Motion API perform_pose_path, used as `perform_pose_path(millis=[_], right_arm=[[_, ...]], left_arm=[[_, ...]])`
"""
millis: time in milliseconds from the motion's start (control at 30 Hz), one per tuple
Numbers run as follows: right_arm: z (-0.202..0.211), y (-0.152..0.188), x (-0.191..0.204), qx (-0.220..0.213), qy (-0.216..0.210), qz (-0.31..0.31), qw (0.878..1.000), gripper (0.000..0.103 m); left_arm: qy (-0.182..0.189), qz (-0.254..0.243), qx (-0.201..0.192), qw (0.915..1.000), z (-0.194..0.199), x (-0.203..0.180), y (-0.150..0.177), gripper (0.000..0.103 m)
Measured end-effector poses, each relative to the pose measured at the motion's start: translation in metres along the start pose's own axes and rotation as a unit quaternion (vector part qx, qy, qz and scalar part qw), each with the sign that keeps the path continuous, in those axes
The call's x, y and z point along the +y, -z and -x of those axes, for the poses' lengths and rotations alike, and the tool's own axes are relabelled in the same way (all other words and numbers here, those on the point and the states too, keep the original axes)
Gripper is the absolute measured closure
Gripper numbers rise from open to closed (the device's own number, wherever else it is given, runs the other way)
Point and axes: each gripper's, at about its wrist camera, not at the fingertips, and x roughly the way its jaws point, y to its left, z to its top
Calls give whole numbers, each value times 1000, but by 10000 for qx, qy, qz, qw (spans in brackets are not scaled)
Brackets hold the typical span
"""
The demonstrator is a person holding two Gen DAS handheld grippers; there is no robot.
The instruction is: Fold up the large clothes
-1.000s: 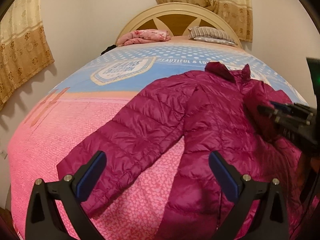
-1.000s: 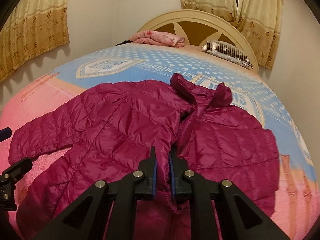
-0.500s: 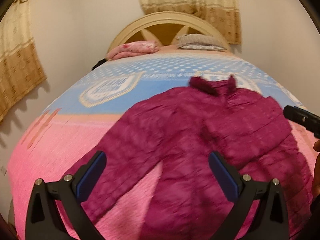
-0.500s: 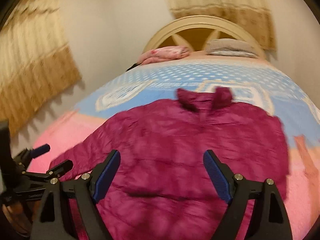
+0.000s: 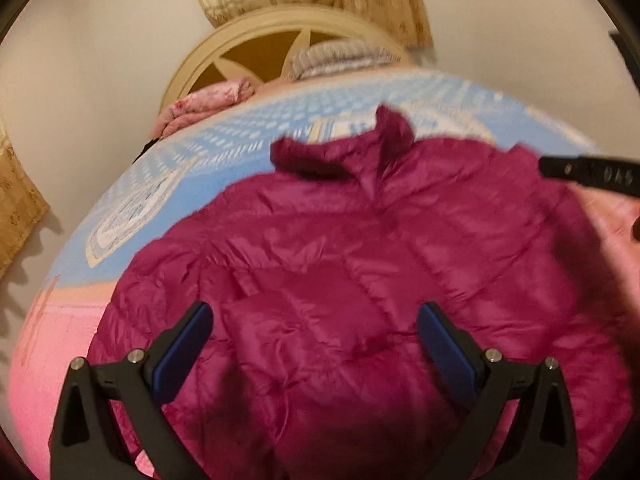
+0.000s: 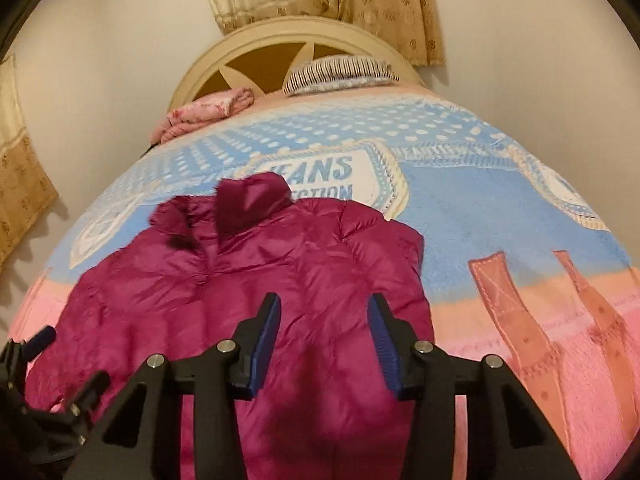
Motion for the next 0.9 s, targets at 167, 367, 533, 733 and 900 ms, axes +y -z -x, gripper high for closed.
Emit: perform_pose_path(millis=[167, 367, 533, 733, 900], right_arm=[[-44, 7, -8, 481, 143, -61, 9987, 57], [-64, 21, -17, 826, 88, -70, 9965, 57], [-36, 5, -28, 448, -229, -347, 9981, 57], [-49, -34, -32, 245, -220, -736, 9967, 57], [-93, -16, -28, 755, 209, -539, 9955, 57]], left_arm=[[162, 198, 395, 9989, -26, 4, 12, 0], [398, 252, 649, 9968, -37, 4, 17, 0], [624, 520, 680, 9944, -38, 13, 21, 0], [657, 552, 674, 9940, -38, 14, 22, 0], [711, 593, 682, 9934, -41, 16, 20, 0]])
